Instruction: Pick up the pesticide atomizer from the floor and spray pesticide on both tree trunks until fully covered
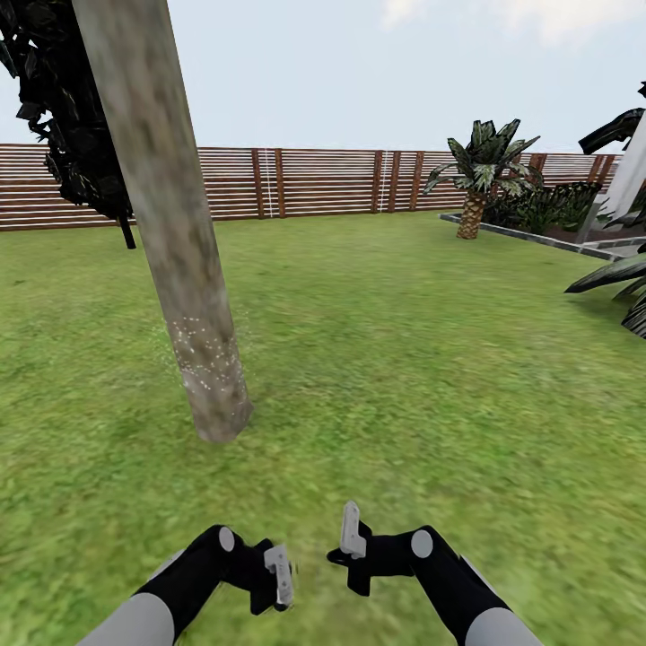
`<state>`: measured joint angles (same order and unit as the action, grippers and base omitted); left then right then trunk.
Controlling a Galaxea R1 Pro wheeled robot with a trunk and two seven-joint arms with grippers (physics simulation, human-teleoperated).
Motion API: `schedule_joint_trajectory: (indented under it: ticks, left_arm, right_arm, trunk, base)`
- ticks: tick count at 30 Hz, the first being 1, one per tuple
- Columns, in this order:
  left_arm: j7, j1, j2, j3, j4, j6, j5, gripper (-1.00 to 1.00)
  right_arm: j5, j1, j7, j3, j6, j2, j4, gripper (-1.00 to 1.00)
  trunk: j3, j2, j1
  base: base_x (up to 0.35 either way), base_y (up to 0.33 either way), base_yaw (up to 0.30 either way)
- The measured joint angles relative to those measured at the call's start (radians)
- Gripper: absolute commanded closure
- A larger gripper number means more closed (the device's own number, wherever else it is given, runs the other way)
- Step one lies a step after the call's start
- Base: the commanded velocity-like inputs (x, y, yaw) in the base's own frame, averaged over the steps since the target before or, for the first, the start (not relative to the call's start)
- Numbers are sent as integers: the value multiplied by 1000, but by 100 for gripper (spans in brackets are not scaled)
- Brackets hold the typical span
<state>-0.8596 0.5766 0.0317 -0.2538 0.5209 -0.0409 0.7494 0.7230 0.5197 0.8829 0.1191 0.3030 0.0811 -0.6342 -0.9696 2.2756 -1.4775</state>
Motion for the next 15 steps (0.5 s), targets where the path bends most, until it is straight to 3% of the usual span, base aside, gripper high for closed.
schedule_joint_trajectory:
  ticks: [4, 5, 7, 9, 10, 11, 12, 13, 15]
  left_arm:
    - [-1, -4, -88, 6, -5, 5, 1, 100]
    - [-1, -4, -110, 6, -5, 6, -1, 100]
    - [-2, -6, -163, 6, -6, 29, -19, 100]
    - [-3, -12, -232, 6, -11, 71, -87, 100]
    - [-3, -16, -251, 6, -18, 80, -116, 100]
    - [-2, -26, -282, 5, -45, 90, -177, 100]
    - [-1, -30, -296, 5, -59, 93, -211, 100]
    - [17, -34, -311, 4, -90, 108, -280, 100]
    - [119, -36, -317, 3, -153, 138, -406, 100]
  right_arm:
    - [2, 0, 0, -1, 0, -4, 3, 100]
    - [2, 0, -1, -2, 0, -5, 4, -100]
    - [2, 0, -1, -5, 0, -9, 6, -100]
    - [1, 0, -4, -6, 1, -12, 7, -100]
    - [1, 0, -6, -6, 1, -12, 7, -100]
    - [2, -1, -10, -6, 2, -15, 8, -100]
    - [2, -1, -15, -6, 2, -19, 10, -100]
    - [1, -2, -50, -6, 2, -44, 26, -100]
    - [-3, -4, -157, -7, 2, -77, 98, -100]
  trunk:
    - [0, 0, 0]
    - [0, 0, 0]
    - [0, 0, 0]
    - [0, 0, 0]
    - [0, 0, 0]
    - [0, 0, 0]
    - [0, 0, 0]
    - [0, 0, 0]
    - [0, 0, 0]
  base:
    - [0, 0, 0]
    - [0, 0, 0]
    - [0, 0, 0]
    - [0, 0, 0]
    - [0, 0, 0]
    - [0, 0, 0]
    - [0, 0, 0]
    - [0, 0, 0]
    - [0, 0, 0]
